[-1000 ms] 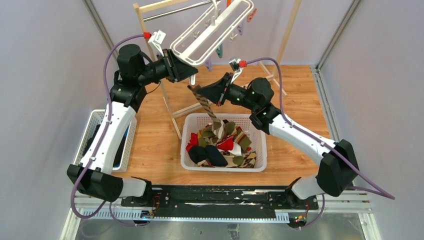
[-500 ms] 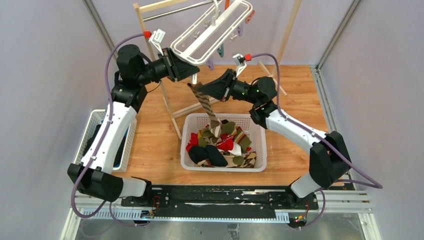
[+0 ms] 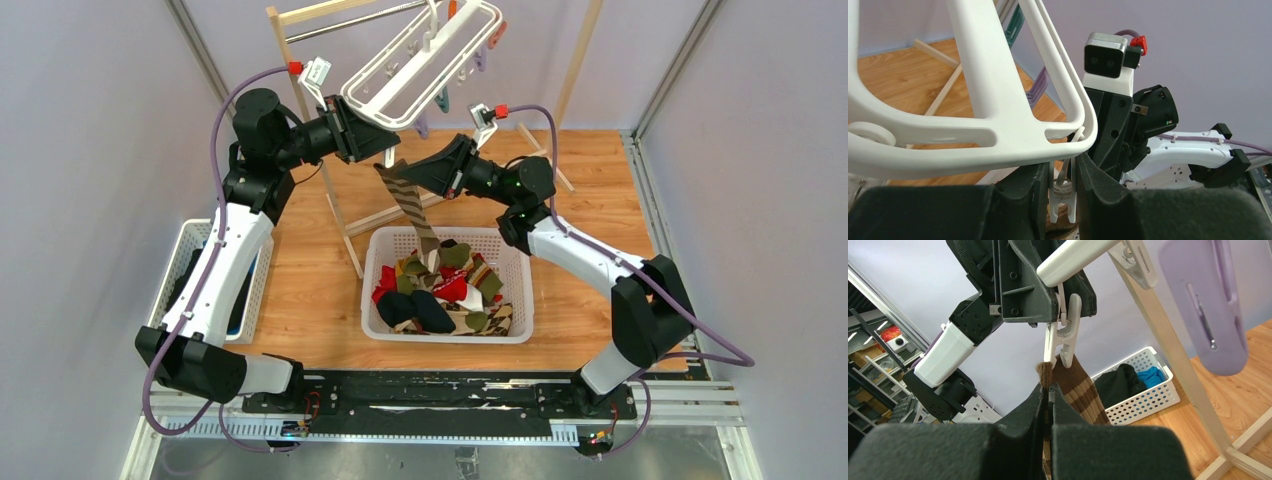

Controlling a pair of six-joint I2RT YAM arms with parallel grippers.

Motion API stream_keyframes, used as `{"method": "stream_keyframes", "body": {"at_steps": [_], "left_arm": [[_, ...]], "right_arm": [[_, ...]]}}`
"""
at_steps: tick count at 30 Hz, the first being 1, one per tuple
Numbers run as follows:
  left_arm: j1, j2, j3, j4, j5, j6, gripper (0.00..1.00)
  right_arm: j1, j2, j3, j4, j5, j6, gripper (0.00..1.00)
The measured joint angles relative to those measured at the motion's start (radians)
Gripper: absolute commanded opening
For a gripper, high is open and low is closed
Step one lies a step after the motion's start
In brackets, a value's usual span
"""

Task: Clip the socks to the hanger
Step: Clamp the sock onto the hanger.

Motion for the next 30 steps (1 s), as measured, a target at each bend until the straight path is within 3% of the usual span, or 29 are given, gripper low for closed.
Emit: {"method": "stream_keyframes", "body": {"at_steps": [21,30], "left_arm": [[0.000,0.000,0.000,0.008,0.008,-0.008,0.00],[0.000,0.000,0.000,0.008,0.008,-0.014,0.00]], "right_arm": [[-0.033,0.009,-0.059,0.222,0.045,0.161,0.00],[-0.033,0.009,-0.059,0.226,0.046,0.164,0.00]]}}
